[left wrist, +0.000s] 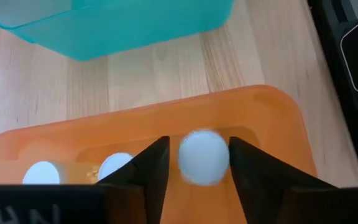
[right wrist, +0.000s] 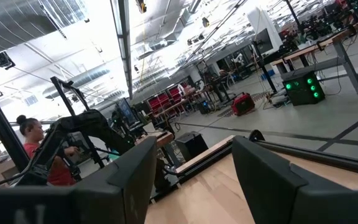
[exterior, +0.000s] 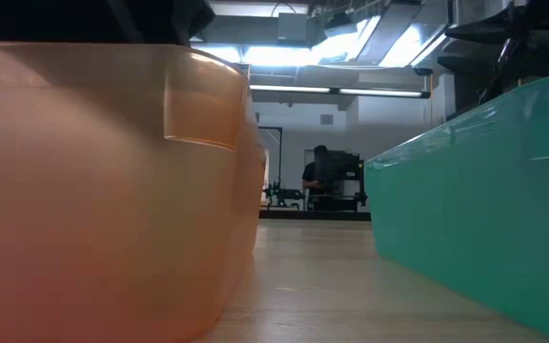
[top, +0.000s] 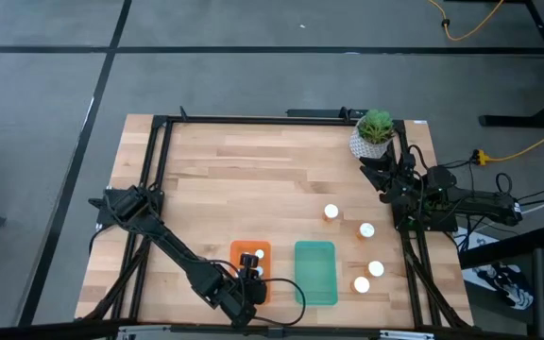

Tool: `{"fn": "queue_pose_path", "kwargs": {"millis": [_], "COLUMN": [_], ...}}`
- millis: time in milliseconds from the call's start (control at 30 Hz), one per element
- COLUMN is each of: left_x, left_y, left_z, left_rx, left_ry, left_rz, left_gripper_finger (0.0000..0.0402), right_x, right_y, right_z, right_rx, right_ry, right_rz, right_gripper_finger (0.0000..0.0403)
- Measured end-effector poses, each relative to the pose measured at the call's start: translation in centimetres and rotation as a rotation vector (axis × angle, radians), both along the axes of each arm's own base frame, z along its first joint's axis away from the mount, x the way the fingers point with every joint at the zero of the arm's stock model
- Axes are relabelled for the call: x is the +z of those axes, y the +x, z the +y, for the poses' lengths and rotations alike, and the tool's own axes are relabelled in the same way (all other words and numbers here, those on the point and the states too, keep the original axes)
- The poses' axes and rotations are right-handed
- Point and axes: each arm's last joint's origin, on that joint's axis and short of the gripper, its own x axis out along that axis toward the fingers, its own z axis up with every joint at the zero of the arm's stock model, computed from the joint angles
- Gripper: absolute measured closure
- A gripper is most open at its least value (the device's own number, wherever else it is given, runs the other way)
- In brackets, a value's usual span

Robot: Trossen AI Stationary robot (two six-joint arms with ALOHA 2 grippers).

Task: Pick and place medicine bottles into bin by pill shape (circle, oval)
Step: Put the small blue pill bottle into the orange bin, then put the top big orange pill bottle into the green bin

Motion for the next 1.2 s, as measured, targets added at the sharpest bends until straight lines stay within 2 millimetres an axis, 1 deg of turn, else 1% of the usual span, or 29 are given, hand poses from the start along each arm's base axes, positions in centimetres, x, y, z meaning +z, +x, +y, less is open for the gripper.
{"fn": "queue_pose_path", "kwargs": {"millis": [267,333,433,500,600,667,800,867,967,1033,1133,1200], "left_x": [0.1,0.5,1.9,3.3,5.9,8.0,12.9,14.8,16.9,17.9,19.2,20.2], "left_y": [0.0,0.0,0.2,0.3,0.0,-0.4,-1.5,-2.1,-2.6,-3.1,-4.2,-5.5], "left_z": [0.0,0.0,-0.2,-0.2,0.0,0.4,1.3,1.8,2.4,2.8,4.6,6.2], "left_rx": [-0.002,-0.003,-0.024,-0.058,-0.103,-0.115,-0.114,-0.130,-0.093,-0.125,-0.098,-0.036], "left_ry": [0.000,-0.005,0.000,0.017,0.064,0.098,0.109,0.132,0.079,0.089,0.080,0.085], "left_rz": [-0.001,-0.007,-0.027,-0.043,-0.030,-0.006,0.011,0.011,-0.022,-0.035,-0.004,0.040], "left_gripper_finger": [0.0221,0.0220,0.0222,0.0222,0.0223,0.0223,0.0223,0.0223,0.0223,0.0223,0.0223,0.0223], "right_x": [0.0,0.0,0.0,0.0,0.0,0.0,0.0,0.0,0.0,0.0,0.0,0.0], "right_y": [0.0,0.0,0.0,0.0,0.0,0.0,0.0,0.0,0.0,0.0,0.0,0.0], "right_z": [0.0,0.0,0.0,0.0,0.0,0.0,0.0,0.0,0.0,0.0,0.0,0.0], "right_rx": [0.000,0.000,0.000,0.000,0.000,0.000,0.000,0.000,0.000,0.000,-0.006,-0.006], "right_ry": [0.000,0.000,0.000,0.000,0.000,0.000,0.000,0.000,0.000,0.000,0.002,0.002], "right_rz": [0.000,0.000,0.000,0.003,0.004,0.003,0.003,0.003,0.003,0.003,0.003,0.002], "right_gripper_finger": [0.0190,0.0190,0.0190,0.0190,0.0190,0.0190,0.0190,0.0190,0.0190,0.0190,0.0190,0.0190]}}
